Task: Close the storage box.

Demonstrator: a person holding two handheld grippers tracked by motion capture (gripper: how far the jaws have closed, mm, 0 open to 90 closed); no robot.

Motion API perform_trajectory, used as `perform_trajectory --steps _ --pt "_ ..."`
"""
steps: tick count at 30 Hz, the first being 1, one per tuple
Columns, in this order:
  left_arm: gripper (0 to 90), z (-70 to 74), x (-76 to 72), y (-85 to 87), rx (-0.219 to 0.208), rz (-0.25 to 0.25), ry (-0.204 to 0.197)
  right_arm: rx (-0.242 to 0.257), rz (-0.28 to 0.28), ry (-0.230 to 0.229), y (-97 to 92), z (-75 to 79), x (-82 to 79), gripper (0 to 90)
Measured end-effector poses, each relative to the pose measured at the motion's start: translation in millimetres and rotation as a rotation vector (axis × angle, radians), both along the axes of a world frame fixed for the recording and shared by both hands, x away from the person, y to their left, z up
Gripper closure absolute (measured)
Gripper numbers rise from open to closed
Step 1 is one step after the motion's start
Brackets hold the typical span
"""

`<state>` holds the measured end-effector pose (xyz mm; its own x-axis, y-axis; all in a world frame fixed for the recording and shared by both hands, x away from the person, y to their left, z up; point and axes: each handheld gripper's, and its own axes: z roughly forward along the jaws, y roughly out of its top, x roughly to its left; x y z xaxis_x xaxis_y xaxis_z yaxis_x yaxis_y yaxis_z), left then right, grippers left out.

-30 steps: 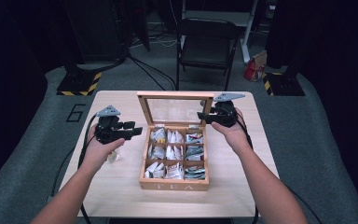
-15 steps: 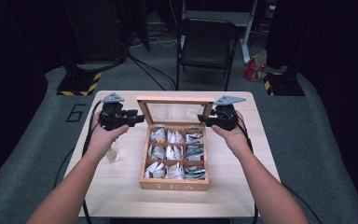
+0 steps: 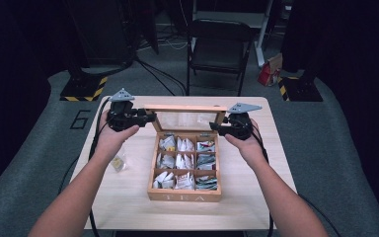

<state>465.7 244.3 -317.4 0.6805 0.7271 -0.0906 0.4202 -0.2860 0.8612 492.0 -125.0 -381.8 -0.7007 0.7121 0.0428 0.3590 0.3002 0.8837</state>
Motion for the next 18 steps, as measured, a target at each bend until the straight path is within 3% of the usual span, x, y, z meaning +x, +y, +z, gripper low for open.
perform_trajectory --steps 10,18 --pt "58.6 10.3 -11.3 0.6 0.006 -0.011 -0.018 0.016 0.005 0.009 -5.7 -0.9 -4.7 52.9" --pt "58.7 7.3 -16.8 0.4 -0.001 -0.005 -0.024 0.017 0.014 0.023 -12.1 2.1 -12.4 51.7"
